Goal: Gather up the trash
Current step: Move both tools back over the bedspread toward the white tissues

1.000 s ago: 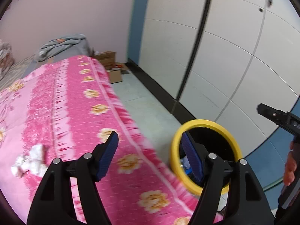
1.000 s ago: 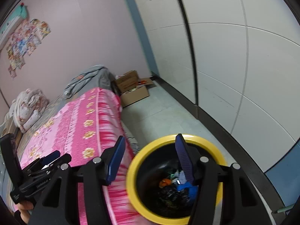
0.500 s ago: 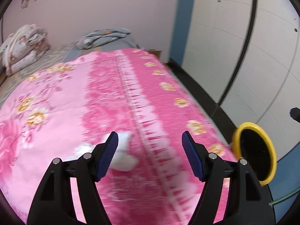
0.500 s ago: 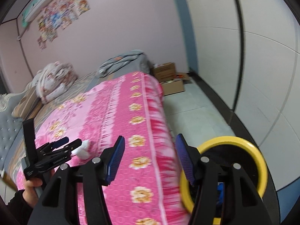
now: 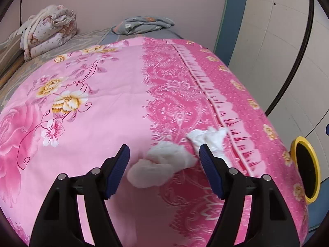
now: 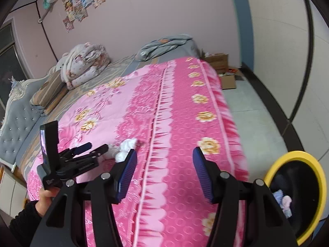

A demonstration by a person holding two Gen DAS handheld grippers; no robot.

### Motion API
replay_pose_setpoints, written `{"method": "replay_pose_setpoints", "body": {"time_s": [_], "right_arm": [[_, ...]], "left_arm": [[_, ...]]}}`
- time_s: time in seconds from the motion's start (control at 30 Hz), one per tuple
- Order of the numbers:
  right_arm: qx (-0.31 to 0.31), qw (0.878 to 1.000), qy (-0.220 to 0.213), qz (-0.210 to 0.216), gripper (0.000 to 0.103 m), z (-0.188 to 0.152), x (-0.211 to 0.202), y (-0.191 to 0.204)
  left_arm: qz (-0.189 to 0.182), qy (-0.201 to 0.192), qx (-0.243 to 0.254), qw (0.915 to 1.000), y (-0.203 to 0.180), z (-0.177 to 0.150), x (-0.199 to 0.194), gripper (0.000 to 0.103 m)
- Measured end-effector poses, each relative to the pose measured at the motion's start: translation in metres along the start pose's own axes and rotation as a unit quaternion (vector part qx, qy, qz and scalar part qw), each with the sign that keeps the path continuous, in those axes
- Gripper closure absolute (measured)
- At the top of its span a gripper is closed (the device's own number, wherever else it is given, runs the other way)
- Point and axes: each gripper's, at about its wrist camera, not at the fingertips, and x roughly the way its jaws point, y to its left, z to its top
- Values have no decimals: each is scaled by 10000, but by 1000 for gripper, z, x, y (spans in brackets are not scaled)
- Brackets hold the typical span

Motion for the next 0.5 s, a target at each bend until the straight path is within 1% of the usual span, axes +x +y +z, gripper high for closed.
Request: {"method": "replay_pose_setpoints", "body": {"time_s": [0.17, 0.33, 0.5], "right_arm": [[79, 9993, 277, 218, 49, 7, 35, 11], [182, 9969, 637, 433, 49, 13, 76, 23], [192, 9930, 990, 610, 49, 13, 115, 37]], "left_arm": [[3, 150, -42, 9999, 11, -6, 19, 37], [-114, 299, -89, 9994, 16, -10, 34, 38], [-377, 395, -127, 9984, 21, -12, 42, 53]]}}
